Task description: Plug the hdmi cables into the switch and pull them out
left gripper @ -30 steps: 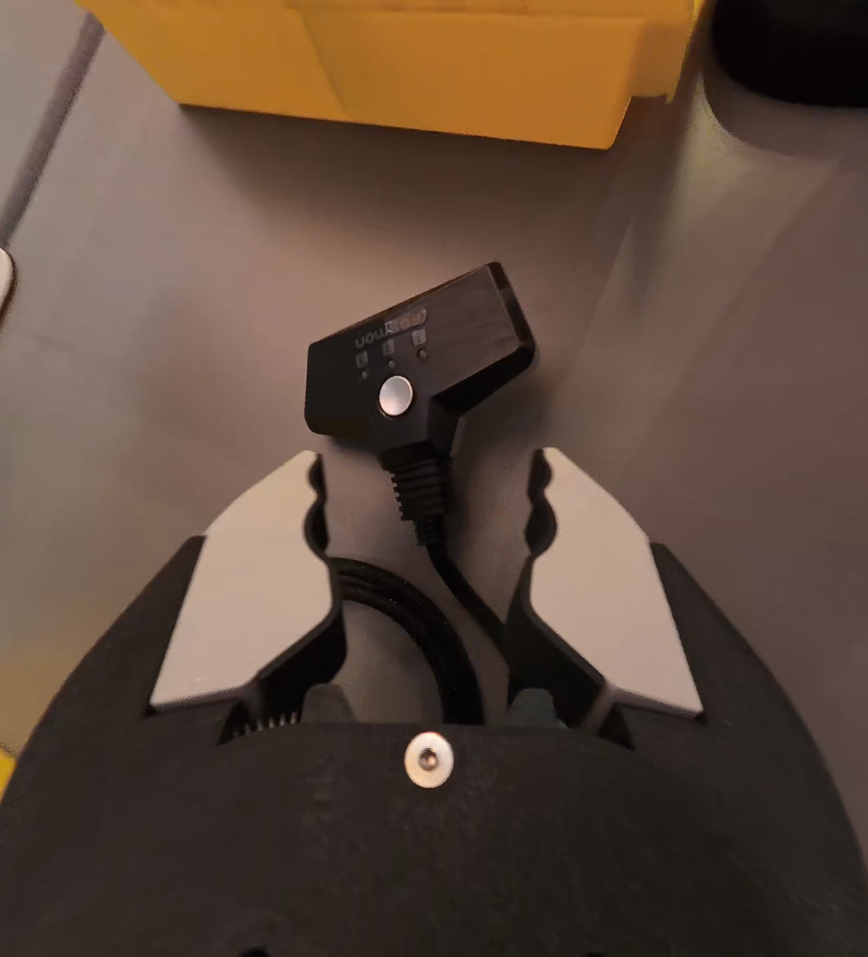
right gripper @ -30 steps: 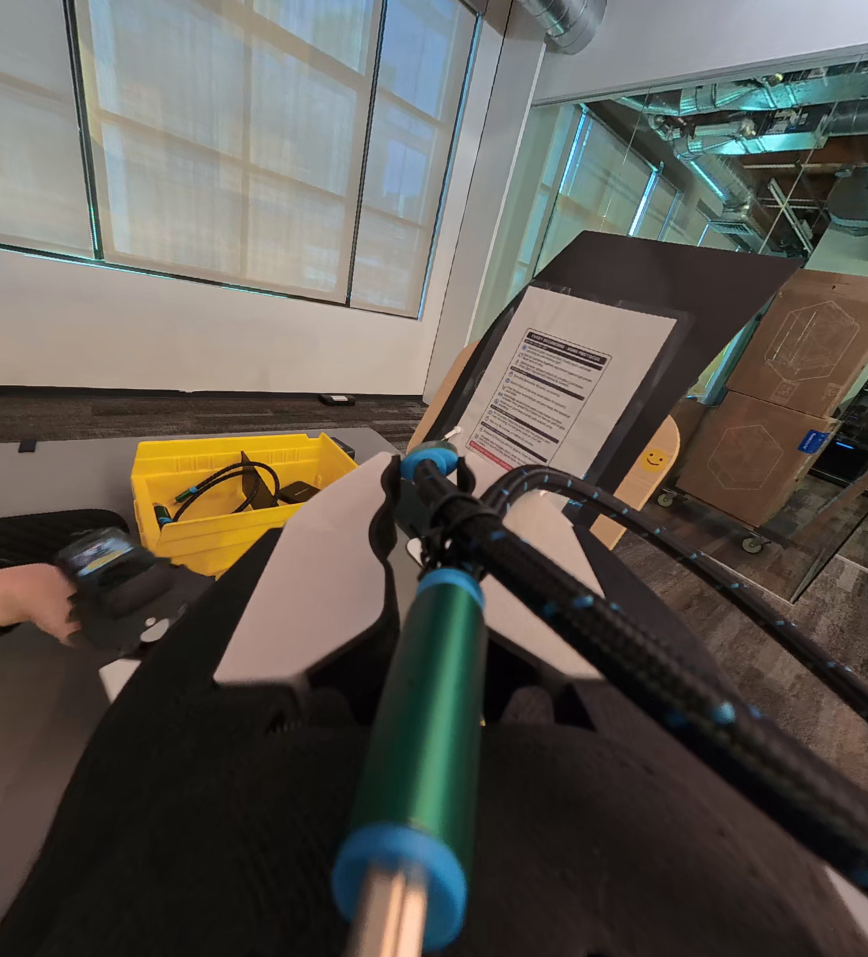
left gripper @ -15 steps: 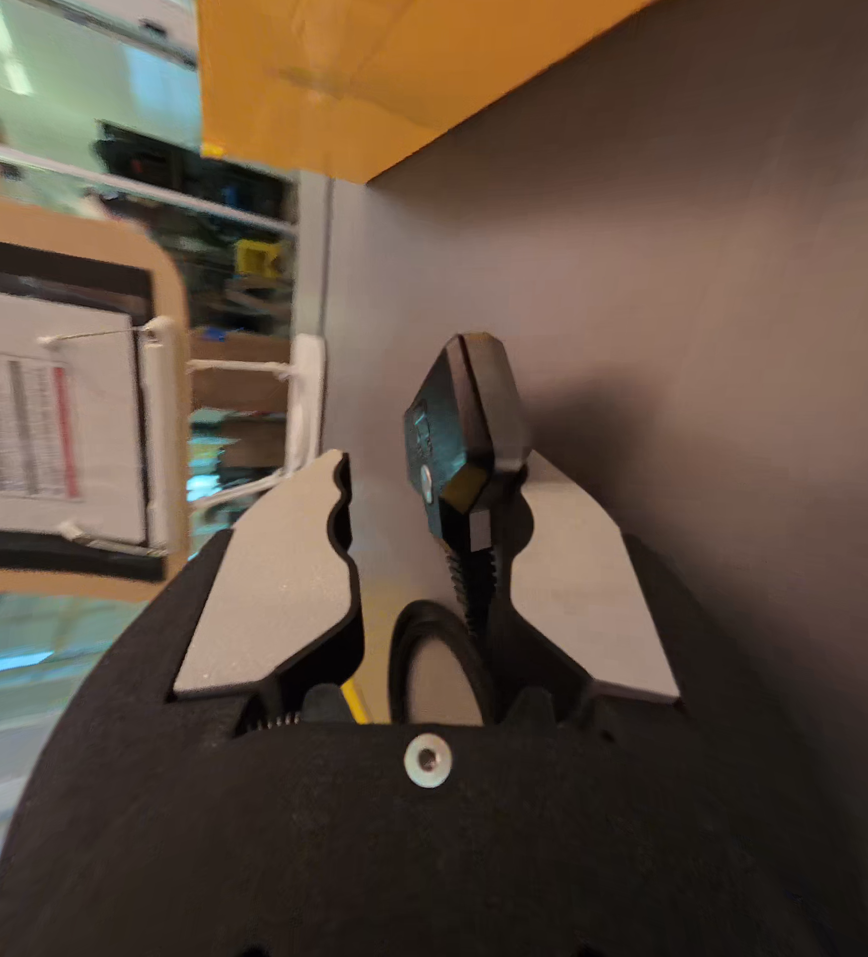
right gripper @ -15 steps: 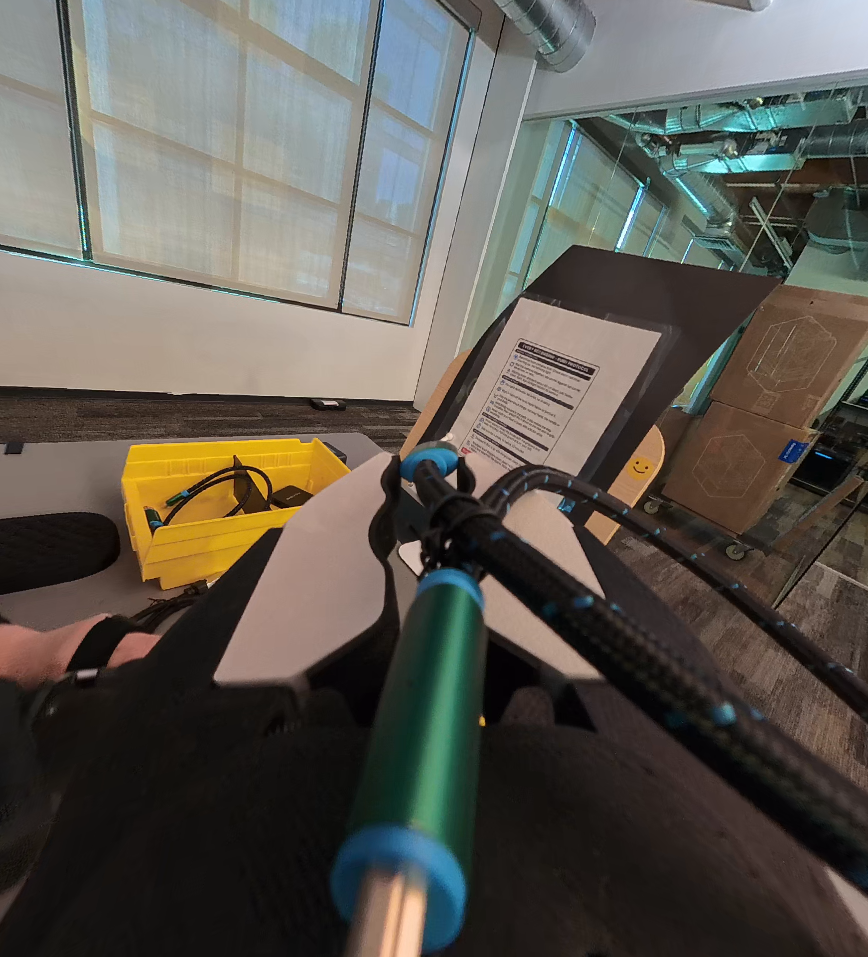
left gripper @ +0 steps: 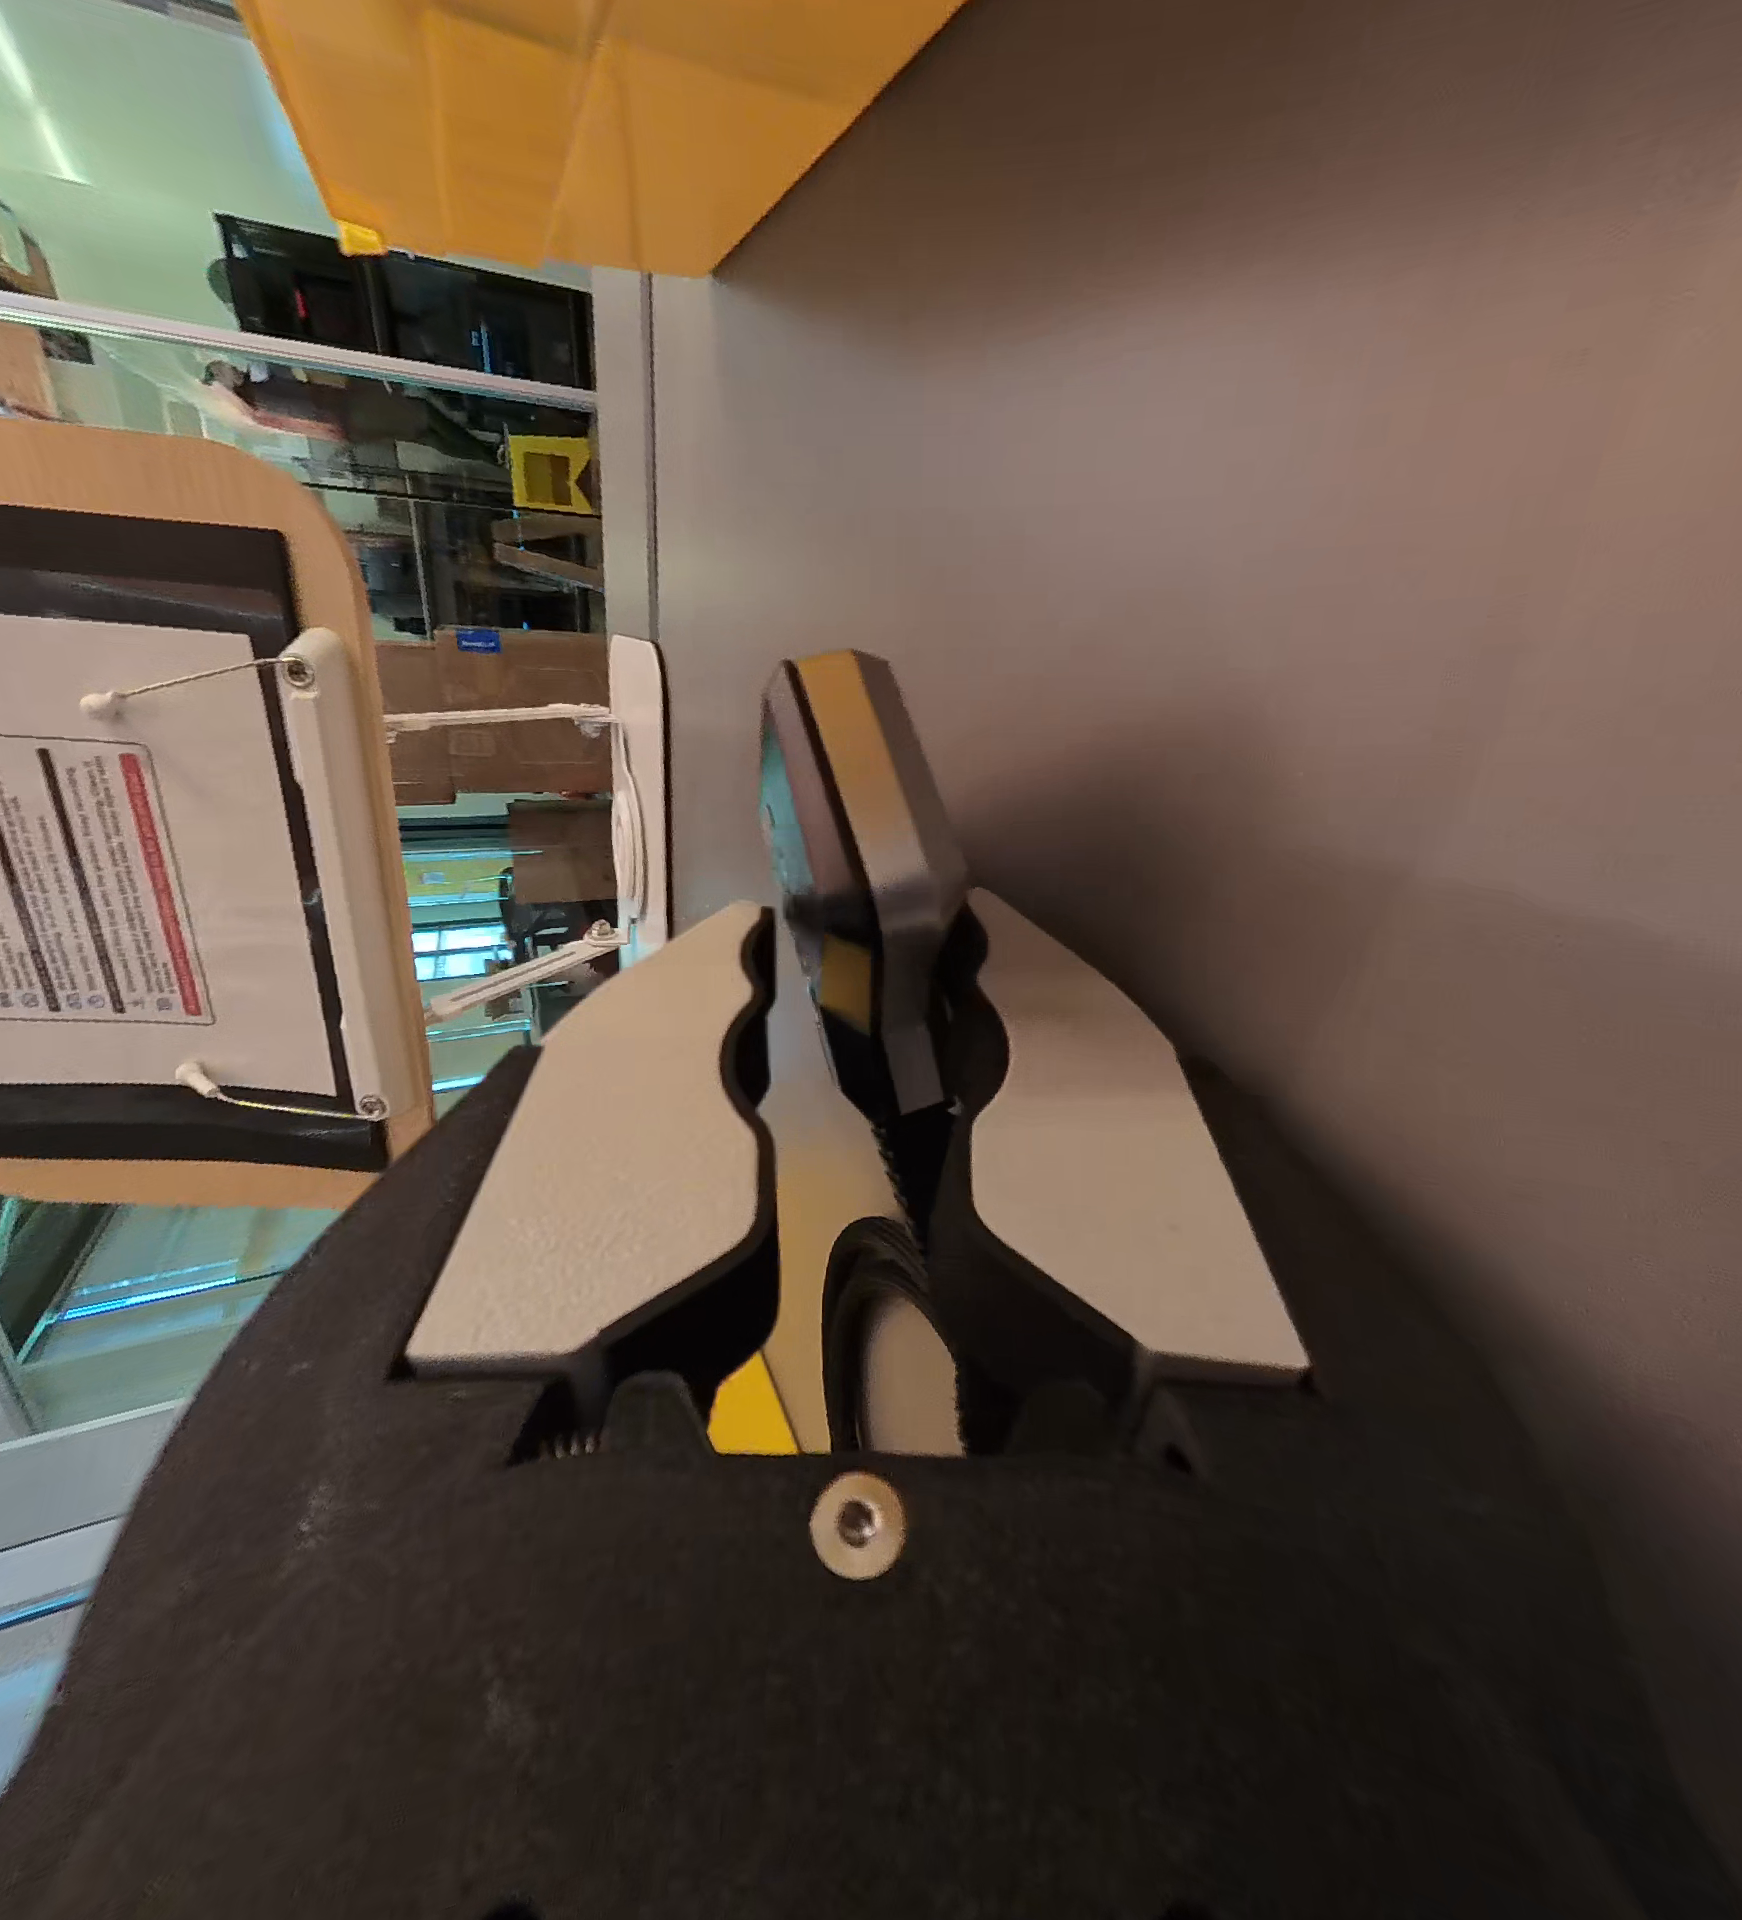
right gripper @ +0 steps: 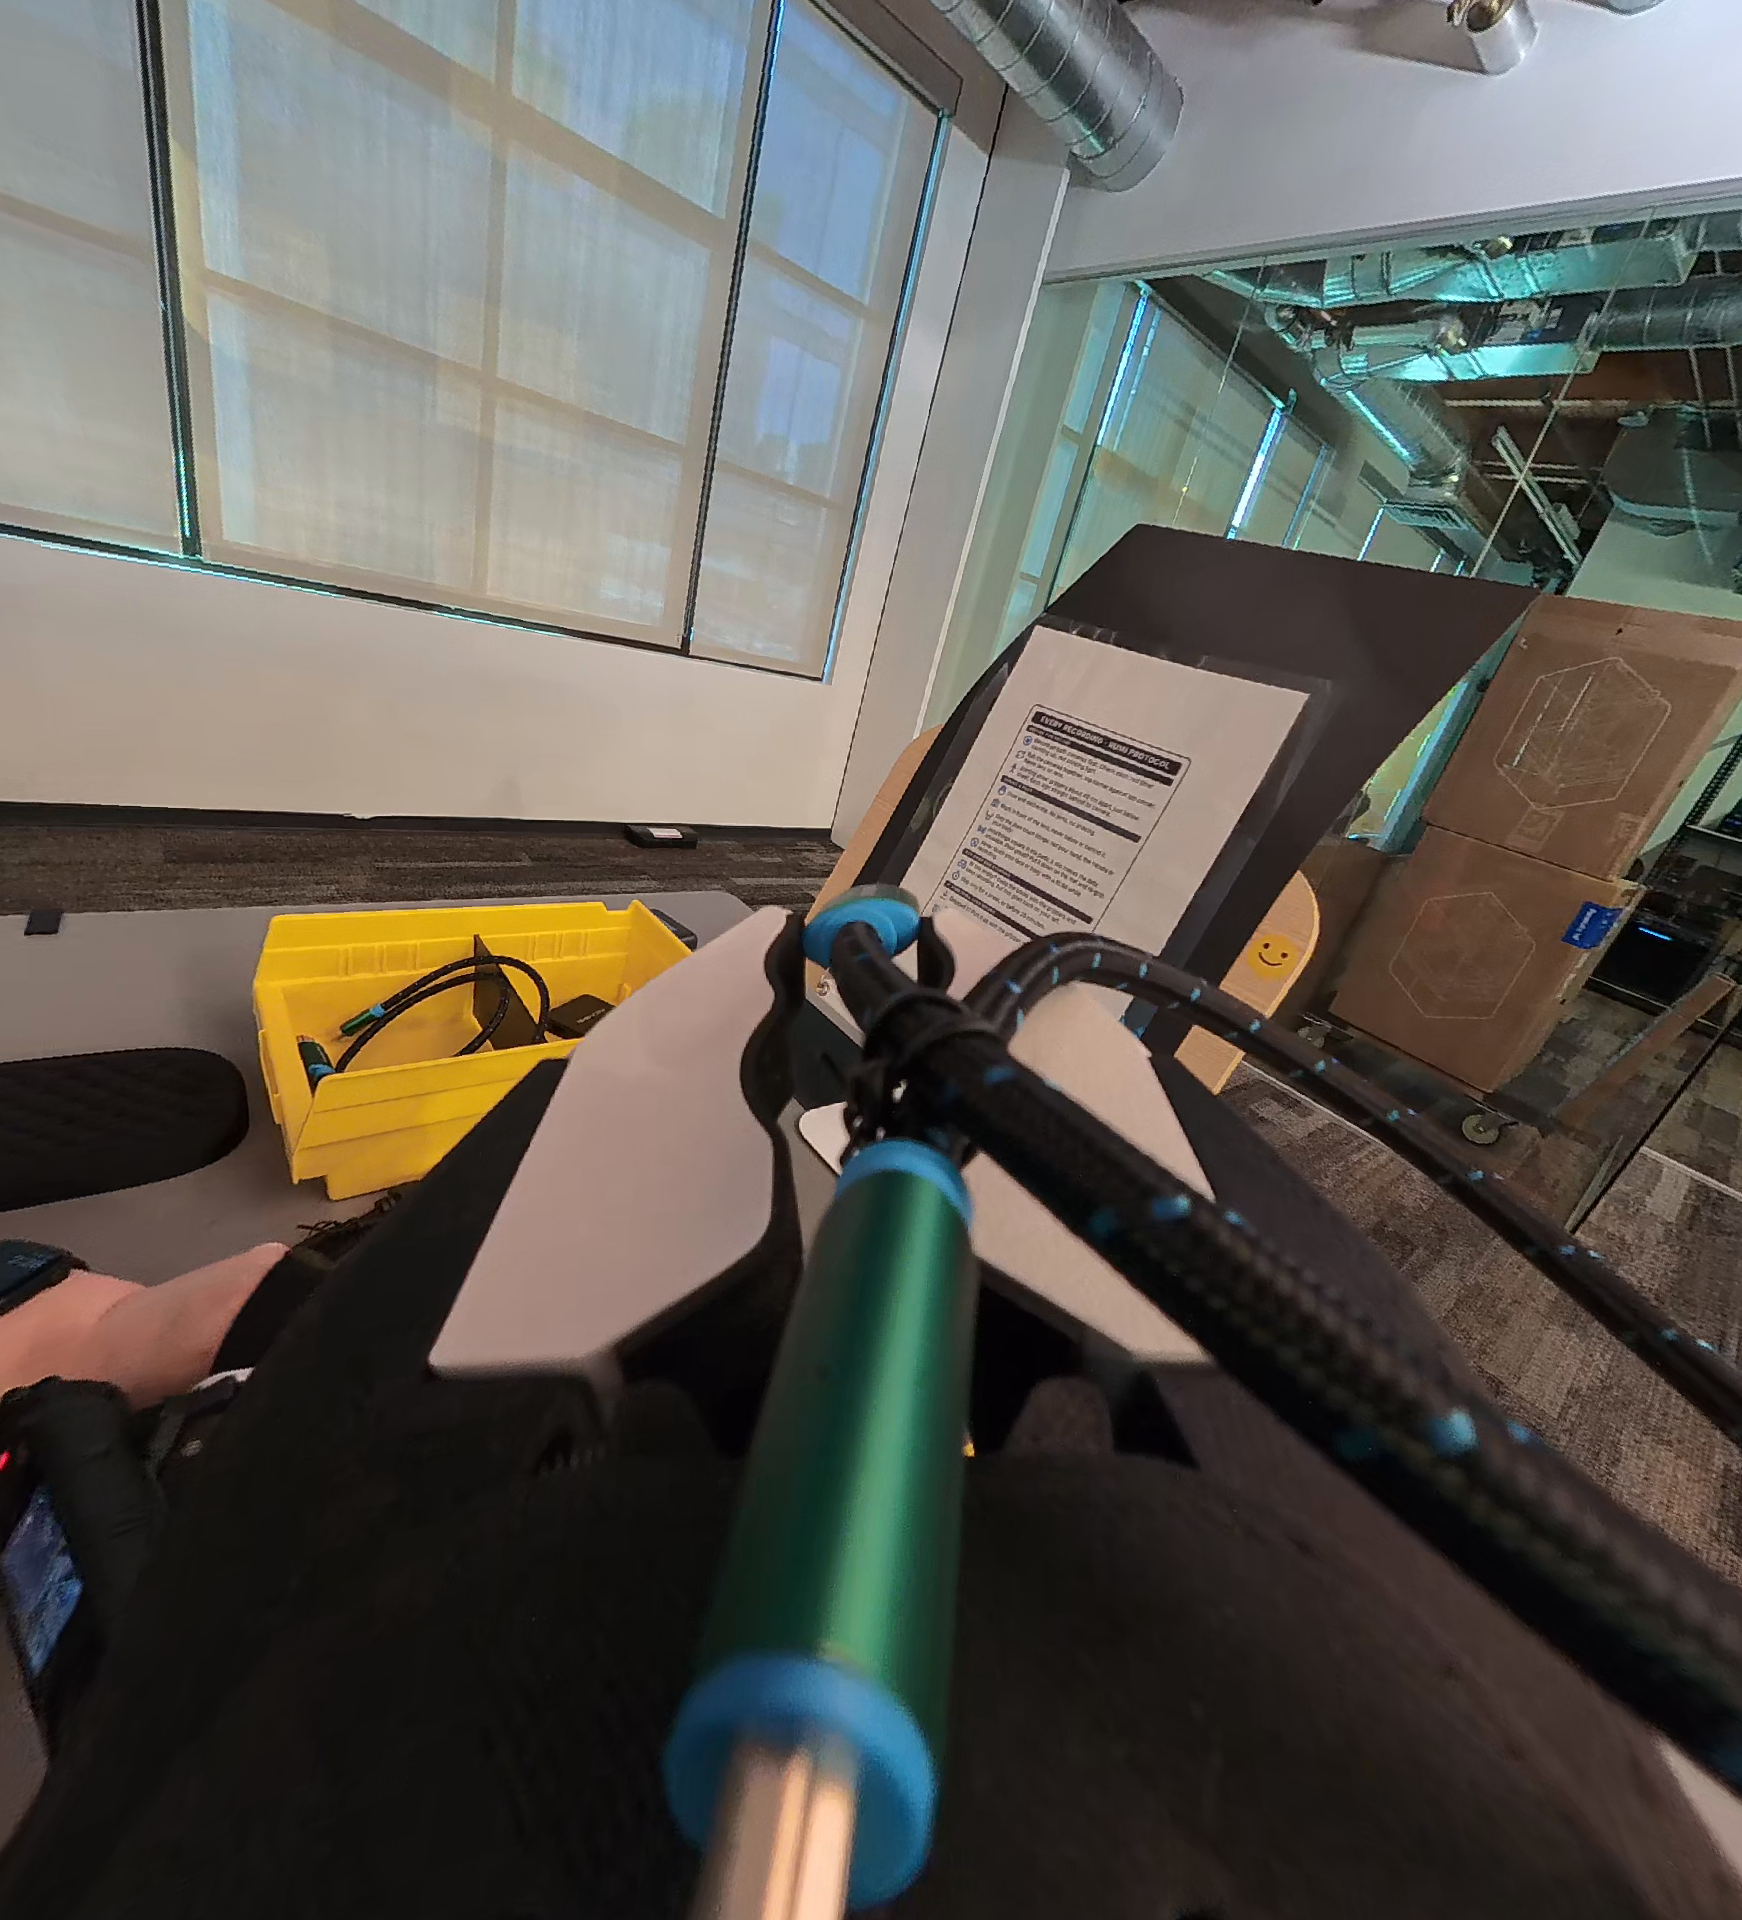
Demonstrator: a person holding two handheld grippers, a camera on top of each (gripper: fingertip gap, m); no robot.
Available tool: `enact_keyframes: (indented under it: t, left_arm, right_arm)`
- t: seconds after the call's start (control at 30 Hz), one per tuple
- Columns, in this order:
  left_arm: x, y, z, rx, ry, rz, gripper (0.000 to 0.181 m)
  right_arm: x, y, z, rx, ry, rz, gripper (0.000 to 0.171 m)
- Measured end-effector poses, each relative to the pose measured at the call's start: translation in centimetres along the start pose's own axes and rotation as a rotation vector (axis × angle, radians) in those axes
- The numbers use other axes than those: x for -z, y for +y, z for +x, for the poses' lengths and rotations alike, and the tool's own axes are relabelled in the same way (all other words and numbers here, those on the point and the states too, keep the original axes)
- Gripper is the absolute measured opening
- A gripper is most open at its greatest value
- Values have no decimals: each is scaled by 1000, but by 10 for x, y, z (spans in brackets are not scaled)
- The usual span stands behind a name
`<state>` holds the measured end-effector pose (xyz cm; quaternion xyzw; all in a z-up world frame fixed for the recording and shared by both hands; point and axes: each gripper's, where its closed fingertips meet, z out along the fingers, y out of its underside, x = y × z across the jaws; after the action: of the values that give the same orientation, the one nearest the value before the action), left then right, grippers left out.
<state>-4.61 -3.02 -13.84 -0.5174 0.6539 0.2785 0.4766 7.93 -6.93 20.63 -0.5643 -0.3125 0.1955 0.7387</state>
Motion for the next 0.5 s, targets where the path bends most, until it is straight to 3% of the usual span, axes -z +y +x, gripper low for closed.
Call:
enact_keyframes:
  t: [0.3,0.5]
  left_arm:
    - [-10,7,-11,19,-17,22,25]
    - [15,2,-73,281,115,308,24]
  right_arm:
    - [-2,3,-2,11,-3,-18,22]
    - [-10,12,-2,11,-6,-56,22]
